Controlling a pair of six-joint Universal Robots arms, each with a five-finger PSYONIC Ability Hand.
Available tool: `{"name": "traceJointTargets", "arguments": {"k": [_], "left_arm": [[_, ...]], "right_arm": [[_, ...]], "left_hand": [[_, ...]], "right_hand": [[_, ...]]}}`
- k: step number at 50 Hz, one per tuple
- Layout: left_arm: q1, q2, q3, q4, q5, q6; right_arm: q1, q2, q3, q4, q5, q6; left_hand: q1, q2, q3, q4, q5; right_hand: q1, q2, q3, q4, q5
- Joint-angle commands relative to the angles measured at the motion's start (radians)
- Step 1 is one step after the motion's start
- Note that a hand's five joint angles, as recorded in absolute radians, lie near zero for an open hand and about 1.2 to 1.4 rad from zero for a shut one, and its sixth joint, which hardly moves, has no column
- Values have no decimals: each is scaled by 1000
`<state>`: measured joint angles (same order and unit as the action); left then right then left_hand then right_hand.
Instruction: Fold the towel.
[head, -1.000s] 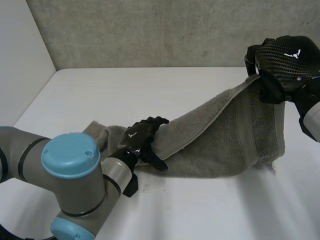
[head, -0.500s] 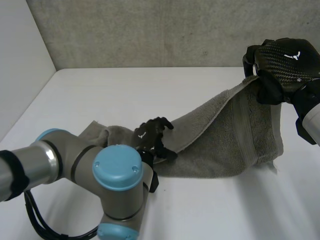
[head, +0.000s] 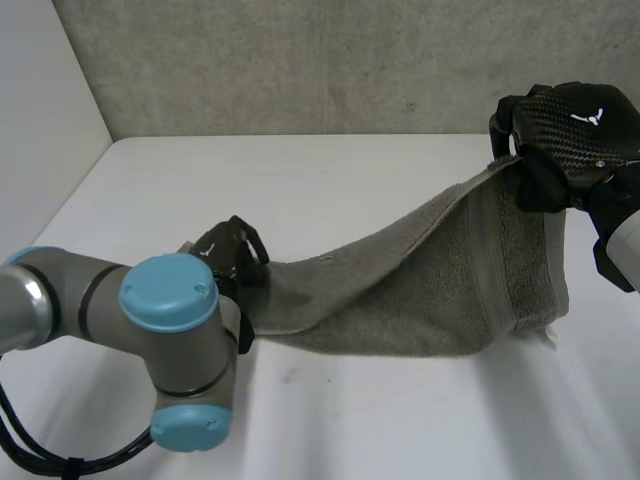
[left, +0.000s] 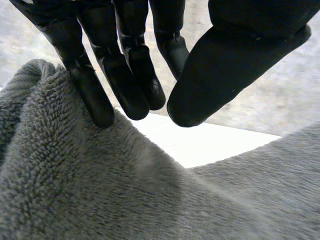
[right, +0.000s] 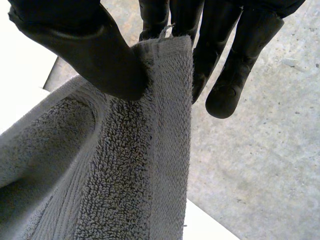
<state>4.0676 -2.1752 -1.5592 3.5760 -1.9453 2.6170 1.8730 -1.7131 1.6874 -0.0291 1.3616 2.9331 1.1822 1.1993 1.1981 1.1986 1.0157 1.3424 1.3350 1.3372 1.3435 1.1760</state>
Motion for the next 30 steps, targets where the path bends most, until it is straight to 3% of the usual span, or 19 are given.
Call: {"name": "traceJointTargets", "arguments": {"k": [1,6,7,8,9,10,16,18,19,21,24,26,30], "left_arm": [[-3,34,-45,-2,152,3],[20,57,-68,-28,198,3],[42,77,-85,-37,219,3],[42,77,-85,-37,220,3],[66,95,-99,-43,248,9],[89,112,-111,-48,281,35],[165,161,-156,-55,370,229],[220,204,-200,-71,433,390],[220,204,-200,-71,433,391],[252,236,-255,-103,505,545],[263,247,-279,-123,536,612],[275,256,-317,-157,581,719],[292,261,-348,-174,600,782]], "right_arm": [[0,1,3,0,-1,0],[-2,3,6,0,-4,1],[-2,4,11,-2,-6,0],[-2,4,11,-2,-6,0],[-2,4,14,-2,-6,-2],[-2,4,14,-2,-7,-2],[-3,20,18,-3,-12,-6],[-3,43,20,-8,-12,-8],[-3,43,20,-8,-12,-8],[-12,73,21,-11,-10,-9],[-26,95,23,-24,-10,-12],[-31,105,24,-32,-10,-12],[-35,121,24,-44,-10,-12]], "left_hand": [[214,197,198,198,206],[214,197,198,198,206],[-163,-180,-179,-180,-171],[-167,-184,-183,-184,-175],[-551,-568,-567,-567,-559],[-610,-627,-626,-626,-618],[-605,-622,-621,-621,-613],[-590,-607,-606,-607,-598],[-590,-607,-606,-606,-598],[-578,-595,-594,-595,-586],[-558,-575,-574,-574,-566],[-526,-543,-541,-542,-534],[-455,-472,-471,-471,-463]], "right_hand": [[54,61,59,53,46],[54,61,59,53,46],[54,61,59,53,46],[54,61,59,53,46],[54,61,59,53,46],[54,61,59,53,46],[54,61,59,53,46],[54,61,59,53,46],[54,61,59,53,46],[54,61,59,53,46],[54,61,59,53,46],[54,61,59,53,46],[54,61,59,53,46]]}}
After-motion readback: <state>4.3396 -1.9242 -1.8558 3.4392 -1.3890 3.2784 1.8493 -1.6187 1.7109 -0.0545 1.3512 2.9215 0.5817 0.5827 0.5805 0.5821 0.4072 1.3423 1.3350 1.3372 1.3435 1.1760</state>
